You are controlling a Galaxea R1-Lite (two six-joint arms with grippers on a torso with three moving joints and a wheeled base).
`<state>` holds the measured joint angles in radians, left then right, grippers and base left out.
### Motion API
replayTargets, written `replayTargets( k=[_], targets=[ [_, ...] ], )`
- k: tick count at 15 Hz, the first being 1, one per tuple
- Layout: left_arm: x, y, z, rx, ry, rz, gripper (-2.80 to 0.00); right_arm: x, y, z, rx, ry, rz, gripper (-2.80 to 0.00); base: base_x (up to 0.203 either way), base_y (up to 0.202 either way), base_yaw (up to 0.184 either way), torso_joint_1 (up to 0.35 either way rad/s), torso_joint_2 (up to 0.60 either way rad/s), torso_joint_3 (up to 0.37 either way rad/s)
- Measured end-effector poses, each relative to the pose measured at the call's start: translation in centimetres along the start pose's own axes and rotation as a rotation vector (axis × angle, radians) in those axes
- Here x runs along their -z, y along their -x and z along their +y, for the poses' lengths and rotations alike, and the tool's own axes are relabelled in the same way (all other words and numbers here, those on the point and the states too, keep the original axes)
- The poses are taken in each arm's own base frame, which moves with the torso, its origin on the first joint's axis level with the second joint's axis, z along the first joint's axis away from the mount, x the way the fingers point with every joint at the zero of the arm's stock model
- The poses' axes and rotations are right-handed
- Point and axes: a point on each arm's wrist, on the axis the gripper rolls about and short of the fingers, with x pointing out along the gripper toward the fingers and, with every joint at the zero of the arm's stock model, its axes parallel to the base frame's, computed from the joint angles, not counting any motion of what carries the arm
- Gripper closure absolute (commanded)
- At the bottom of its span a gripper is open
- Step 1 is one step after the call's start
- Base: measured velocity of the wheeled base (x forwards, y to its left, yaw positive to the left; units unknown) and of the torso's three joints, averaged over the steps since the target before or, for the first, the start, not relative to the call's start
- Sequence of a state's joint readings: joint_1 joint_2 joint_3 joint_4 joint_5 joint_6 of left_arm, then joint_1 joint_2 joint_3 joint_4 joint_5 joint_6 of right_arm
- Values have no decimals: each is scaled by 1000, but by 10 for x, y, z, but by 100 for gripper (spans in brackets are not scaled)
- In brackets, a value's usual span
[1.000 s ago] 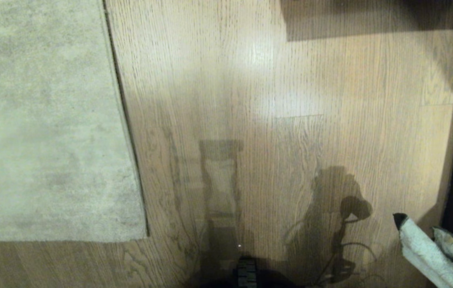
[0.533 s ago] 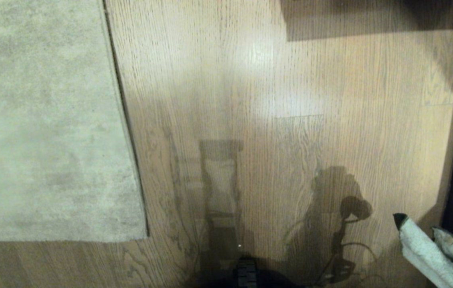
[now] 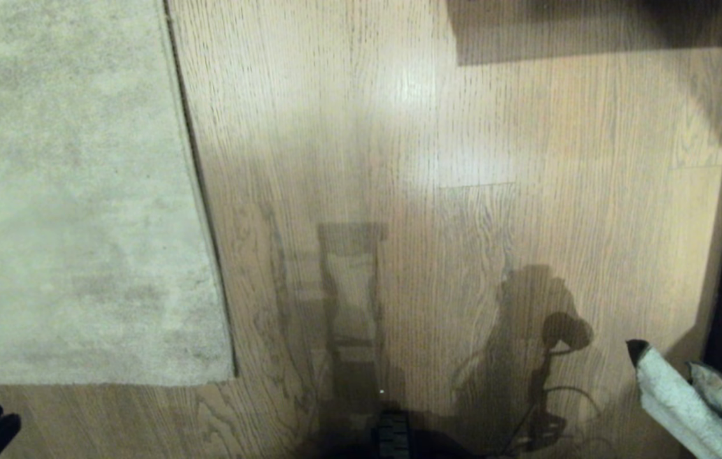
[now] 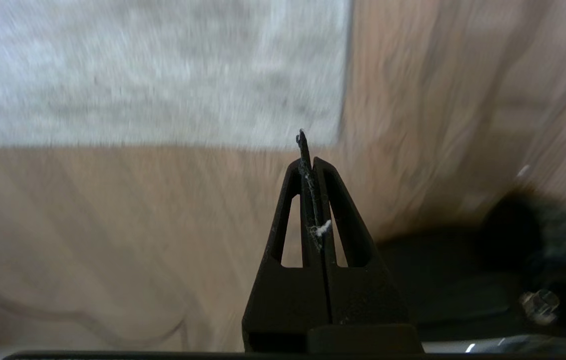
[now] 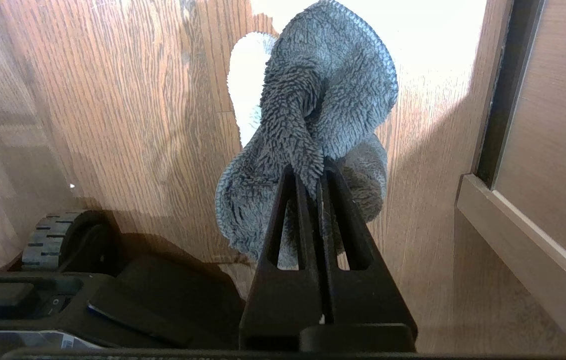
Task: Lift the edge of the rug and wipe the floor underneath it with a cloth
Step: Lift up the carpet
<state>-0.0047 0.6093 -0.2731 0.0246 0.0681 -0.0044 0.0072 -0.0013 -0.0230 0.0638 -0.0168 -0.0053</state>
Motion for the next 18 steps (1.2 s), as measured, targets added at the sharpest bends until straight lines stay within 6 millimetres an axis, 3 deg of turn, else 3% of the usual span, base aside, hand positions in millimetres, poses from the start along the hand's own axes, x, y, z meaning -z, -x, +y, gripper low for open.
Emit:
replayTargets(
  k=[5,10,18],
  targets=[
    [-5,-29,-2,-6,-14,138,0,0,0,0,0,0,0,0,0,0,0,0,0,0],
    [-11,-73,-5,-4,-24,210,0,0,0,0,0,0,-1,0,0,0,0,0,0,0],
    [3,-137,-9,-65,-6,238,0,0,0,0,0,0,0,0,0,0,0,0,0,0]
  ],
)
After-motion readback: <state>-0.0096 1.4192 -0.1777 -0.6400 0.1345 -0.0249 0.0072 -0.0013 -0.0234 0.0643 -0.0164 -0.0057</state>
